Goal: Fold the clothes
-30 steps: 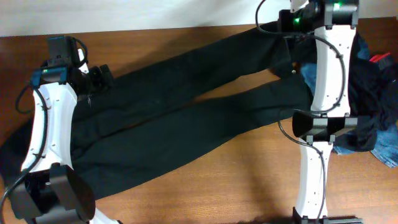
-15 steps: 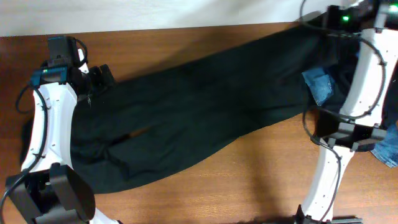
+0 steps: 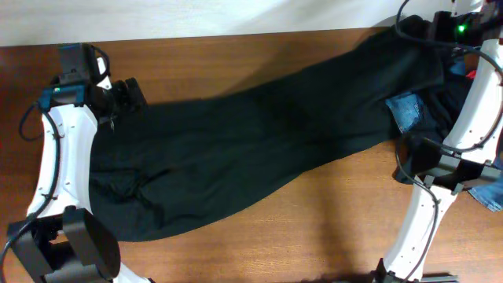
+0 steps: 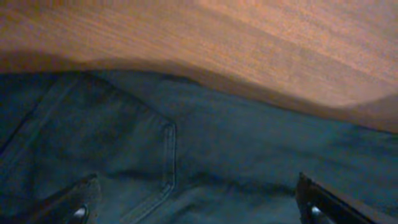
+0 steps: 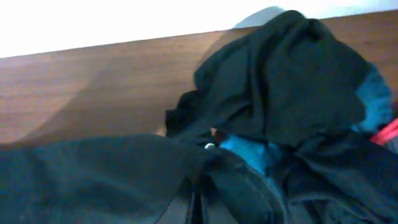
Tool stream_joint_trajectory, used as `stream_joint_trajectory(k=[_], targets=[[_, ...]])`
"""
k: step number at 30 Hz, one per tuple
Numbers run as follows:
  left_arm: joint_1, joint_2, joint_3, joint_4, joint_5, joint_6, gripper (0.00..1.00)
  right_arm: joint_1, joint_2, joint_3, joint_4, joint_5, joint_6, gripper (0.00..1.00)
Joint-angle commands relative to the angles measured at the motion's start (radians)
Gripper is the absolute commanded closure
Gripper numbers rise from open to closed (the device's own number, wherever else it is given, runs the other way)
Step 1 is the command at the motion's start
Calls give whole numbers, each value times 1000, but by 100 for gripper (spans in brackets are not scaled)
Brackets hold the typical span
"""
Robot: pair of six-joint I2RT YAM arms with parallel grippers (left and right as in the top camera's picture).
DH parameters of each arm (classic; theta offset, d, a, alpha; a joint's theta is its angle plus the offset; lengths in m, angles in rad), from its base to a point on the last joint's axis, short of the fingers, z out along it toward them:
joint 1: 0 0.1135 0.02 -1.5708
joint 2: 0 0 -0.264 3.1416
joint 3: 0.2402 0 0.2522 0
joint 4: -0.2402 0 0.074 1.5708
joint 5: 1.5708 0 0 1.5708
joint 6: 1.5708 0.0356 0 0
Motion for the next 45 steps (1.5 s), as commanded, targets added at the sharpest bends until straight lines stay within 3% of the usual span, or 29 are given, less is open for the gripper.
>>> stream_joint_trajectory(k=[1, 8, 45], targets=[[-2, 2, 10, 22, -23, 47, 1, 29, -34, 1, -7, -21, -43, 96], [-2, 2, 10, 73, -42, 111, 1, 95, -34, -1, -50, -8, -95, 96], [-1, 2, 10, 94, -76, 154, 1, 106, -33, -58, -64, 71, 8, 96]])
